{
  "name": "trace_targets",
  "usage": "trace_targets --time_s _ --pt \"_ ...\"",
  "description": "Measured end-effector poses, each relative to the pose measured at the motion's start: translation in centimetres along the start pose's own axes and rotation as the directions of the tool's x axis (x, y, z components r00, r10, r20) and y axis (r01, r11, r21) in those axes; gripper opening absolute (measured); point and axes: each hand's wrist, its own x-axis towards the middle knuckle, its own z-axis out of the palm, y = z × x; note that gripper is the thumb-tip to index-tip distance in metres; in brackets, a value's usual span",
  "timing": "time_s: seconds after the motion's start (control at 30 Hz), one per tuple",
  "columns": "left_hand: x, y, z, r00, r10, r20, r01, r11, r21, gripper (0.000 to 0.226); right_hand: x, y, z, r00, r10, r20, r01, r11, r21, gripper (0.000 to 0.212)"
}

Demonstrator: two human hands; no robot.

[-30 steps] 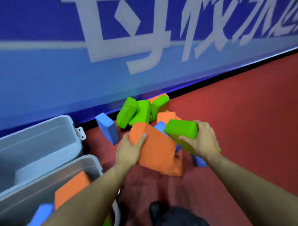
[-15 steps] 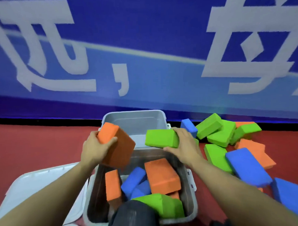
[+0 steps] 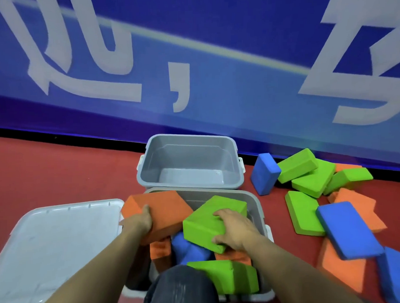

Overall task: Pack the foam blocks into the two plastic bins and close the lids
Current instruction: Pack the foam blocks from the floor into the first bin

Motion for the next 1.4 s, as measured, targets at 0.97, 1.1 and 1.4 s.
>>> trace_targets --time_s 0.97,1.1,1.4 --pt "-21.5 14.0 19.7 0.374 0.781 0.500 -0.927 0.288 0.242 0.071 -12.0 21.7 -6.0 0.874 0.430 -0.226 -0.358 0.885 0.299 0.077" --pt "-24.9 14.5 28.5 0.368 0.702 0.610 -0.930 0.284 0.235 0.073 -15.6 30.0 -3.3 0.792 0.582 -0.182 -0.475 0.776 0.415 0.079" --pt "-26.7 12.4 47.9 0.425 0.456 0.782 -0.885 0.390 0.254 0.079 -17.4 44.9 6.6 0.610 0.791 0.039 -0.606 0.435 0.666 0.092"
